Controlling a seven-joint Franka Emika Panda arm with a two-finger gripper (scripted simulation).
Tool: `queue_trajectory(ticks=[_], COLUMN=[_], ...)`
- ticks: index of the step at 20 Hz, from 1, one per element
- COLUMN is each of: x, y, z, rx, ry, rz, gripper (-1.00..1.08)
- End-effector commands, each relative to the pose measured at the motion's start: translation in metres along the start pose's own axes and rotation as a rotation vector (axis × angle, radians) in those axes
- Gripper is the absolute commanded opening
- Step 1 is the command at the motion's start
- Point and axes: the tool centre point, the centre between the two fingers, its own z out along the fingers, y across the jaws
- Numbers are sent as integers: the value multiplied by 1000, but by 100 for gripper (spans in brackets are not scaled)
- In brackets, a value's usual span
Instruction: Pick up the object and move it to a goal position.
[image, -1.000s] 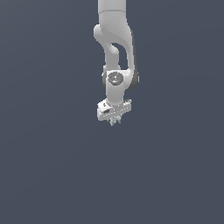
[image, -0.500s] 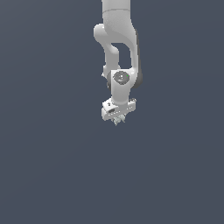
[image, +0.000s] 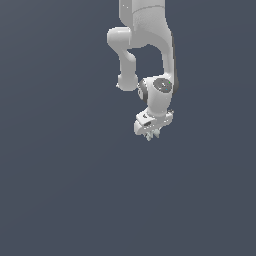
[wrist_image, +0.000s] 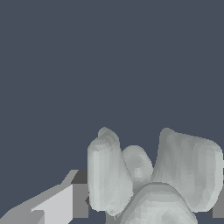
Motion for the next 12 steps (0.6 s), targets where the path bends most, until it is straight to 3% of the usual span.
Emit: queue_trajectory(ticks=[1, 7, 12], x=[7, 19, 23], y=[-21, -53, -61], z=[-3, -6, -8], rx=[0, 0, 0], ry=[0, 0, 0], rz=[1, 1, 1], gripper=[-100, -100, -100])
